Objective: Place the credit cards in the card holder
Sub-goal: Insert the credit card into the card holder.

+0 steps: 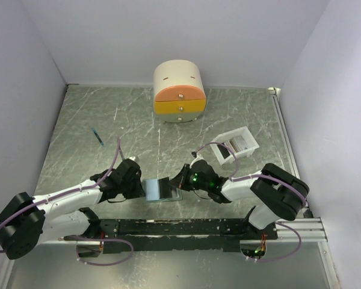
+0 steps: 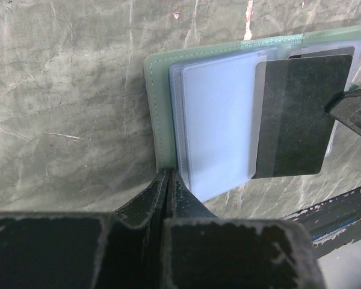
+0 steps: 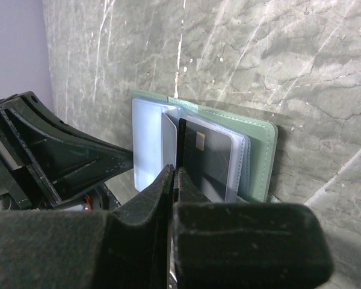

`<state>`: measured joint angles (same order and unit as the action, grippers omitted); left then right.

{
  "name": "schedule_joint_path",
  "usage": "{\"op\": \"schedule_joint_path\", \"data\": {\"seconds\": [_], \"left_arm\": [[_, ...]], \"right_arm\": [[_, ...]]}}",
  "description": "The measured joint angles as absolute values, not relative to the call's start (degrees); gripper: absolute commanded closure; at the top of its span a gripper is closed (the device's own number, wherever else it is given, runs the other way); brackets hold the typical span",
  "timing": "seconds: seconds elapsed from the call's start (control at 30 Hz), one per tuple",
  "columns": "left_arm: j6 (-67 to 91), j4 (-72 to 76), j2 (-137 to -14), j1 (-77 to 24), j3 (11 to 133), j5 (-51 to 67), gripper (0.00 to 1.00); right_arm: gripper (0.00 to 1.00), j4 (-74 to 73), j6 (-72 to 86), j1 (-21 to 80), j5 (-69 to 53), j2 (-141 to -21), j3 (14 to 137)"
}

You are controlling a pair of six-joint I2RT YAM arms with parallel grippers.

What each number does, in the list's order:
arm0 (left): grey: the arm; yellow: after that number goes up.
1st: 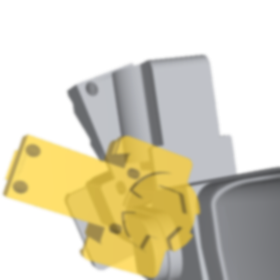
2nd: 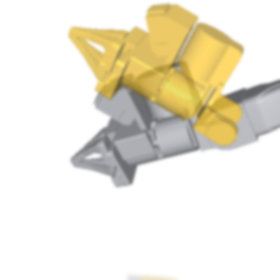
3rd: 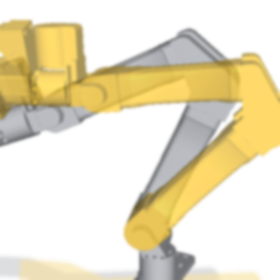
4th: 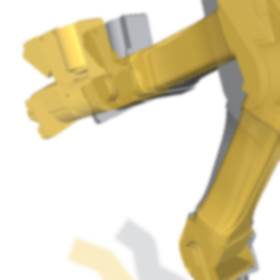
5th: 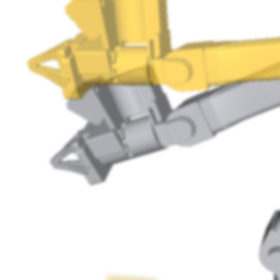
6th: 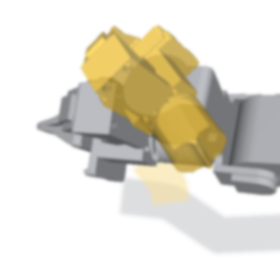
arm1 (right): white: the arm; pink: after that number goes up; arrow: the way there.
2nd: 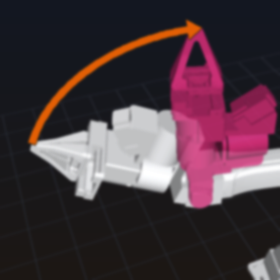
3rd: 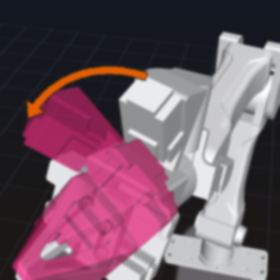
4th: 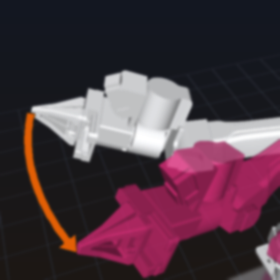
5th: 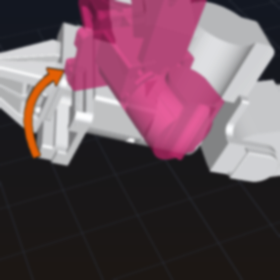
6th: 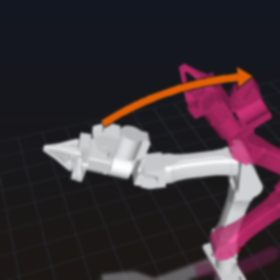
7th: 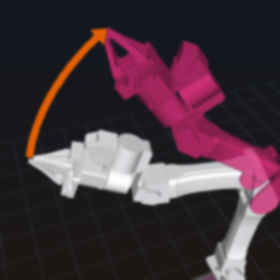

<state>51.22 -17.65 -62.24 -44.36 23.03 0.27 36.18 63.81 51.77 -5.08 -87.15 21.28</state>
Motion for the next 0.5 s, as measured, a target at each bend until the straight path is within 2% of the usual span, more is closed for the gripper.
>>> {"op": "schedule_joint_path", "data": {"seconds": [0.5], "left_arm": [[51.2,-17.4,-62.2,-44.4,22.9,0.4,0.92]], "right_arm": [[0.99,36.7,64.6,52.8,-4.4,-89.7,22.6]]}}
